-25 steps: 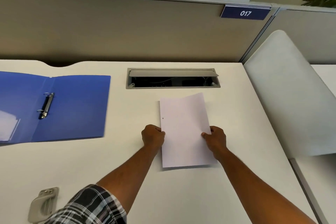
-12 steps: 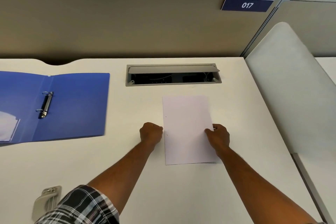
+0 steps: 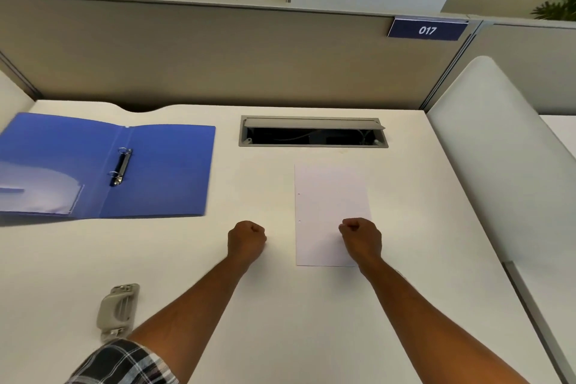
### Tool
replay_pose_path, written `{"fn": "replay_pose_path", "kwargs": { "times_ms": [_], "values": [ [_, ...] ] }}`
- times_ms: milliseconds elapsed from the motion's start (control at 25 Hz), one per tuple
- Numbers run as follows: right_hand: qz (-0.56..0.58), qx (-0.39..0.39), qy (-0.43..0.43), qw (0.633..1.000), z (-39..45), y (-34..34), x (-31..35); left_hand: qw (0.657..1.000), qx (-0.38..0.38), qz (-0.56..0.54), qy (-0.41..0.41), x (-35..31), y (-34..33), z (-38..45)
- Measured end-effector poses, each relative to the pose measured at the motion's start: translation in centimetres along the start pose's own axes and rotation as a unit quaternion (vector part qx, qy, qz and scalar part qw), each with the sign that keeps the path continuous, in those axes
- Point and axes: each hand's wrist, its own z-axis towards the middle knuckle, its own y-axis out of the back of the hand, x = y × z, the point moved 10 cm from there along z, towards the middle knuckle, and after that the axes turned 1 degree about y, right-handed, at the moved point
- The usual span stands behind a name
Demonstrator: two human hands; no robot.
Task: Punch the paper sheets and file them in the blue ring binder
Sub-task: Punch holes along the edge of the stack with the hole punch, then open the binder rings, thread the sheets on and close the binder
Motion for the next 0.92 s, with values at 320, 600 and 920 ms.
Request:
{"fn": "replay_pose_path", "kwargs": {
  "times_ms": [320, 600, 920],
  "values": [
    [0.004, 0.142, 0.056, 0.988, -7.3, -9.5, 1.6, 0.991, -0.13, 0.023, -0.017, 6.3, 9.3, -4.4],
    [-0.01, 0.282, 0.106, 0.953, -16.9, -20.5, 5.7, 0.944, -0.286, 0.135, -0.091, 10.3, 20.8, -7.9],
    [-0.001, 0.368, 0.053, 0.928, -27.9, -33.4, 8.9, 0.977, -0.192, 0.087, 0.031, 19.2, 29.4, -4.6]
  ]
}}
